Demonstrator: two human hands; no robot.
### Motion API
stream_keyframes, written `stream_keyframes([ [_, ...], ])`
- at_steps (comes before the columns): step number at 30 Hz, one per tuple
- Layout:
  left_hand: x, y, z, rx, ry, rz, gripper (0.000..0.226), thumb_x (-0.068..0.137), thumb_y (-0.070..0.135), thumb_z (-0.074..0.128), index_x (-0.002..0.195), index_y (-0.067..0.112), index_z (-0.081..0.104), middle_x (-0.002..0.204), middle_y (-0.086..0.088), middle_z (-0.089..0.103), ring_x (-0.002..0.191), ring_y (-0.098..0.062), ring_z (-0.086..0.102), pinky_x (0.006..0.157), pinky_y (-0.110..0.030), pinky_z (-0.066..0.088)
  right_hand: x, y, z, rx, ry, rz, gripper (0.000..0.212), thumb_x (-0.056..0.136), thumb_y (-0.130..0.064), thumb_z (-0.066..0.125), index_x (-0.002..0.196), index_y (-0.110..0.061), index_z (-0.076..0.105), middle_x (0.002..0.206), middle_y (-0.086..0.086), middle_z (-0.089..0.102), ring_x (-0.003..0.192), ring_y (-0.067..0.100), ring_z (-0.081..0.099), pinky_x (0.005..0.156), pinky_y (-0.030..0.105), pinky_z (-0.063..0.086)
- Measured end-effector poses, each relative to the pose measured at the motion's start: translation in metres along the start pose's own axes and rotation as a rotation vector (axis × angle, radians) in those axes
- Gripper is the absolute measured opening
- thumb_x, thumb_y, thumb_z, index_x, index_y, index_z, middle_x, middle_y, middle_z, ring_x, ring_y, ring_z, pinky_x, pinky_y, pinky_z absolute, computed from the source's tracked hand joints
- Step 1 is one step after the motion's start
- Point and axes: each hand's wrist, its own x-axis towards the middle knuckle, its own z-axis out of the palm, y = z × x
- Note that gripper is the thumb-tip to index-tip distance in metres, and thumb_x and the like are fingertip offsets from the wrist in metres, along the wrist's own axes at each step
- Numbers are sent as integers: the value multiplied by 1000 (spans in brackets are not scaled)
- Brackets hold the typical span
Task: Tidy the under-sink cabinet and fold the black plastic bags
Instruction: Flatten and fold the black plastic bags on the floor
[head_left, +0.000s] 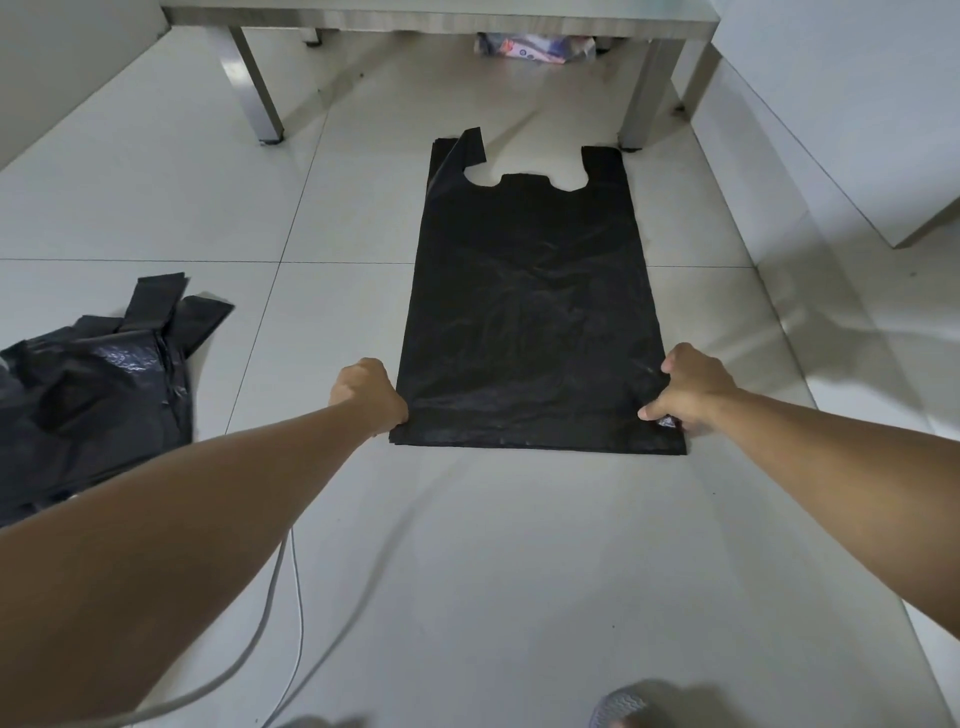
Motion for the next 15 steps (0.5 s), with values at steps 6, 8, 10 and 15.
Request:
stream_keyframes([
  [6,0,12,7,226,215,235,46,82,22,61,125,11,50,124,-10,45,115,-28,45,89,-37,42,-3,-25,-22,-330,-83,-23,89,64,-29,91,131,-7,36,125,15,49,113,36,55,83,40,49],
  [8,5,20,8,246,261,383,47,85,28,60,128,11,48,131,-10,45,120,-29,42,98,-39,38,-2,-41,-30,-400,-54,-168,78,74,-31,83,133,-8,38,124,14,48,112,33,54,84,38,48],
  [10,10,30,9,258,290,516,52,89,34,57,135,13,44,141,-10,41,128,-30,39,109,-41,31,-2,-58,-31,-468,-36,-337,55,87,-28,70,131,-8,43,120,9,51,106,27,54,87,38,50],
  [15,24,57,22,345,258,642,62,99,43,38,152,16,21,161,-6,13,149,-26,8,121,-46,9,-2,-79,3,-412,-21,-531,50,99,-29,51,144,-13,37,147,11,41,133,32,42,107,47,40],
])
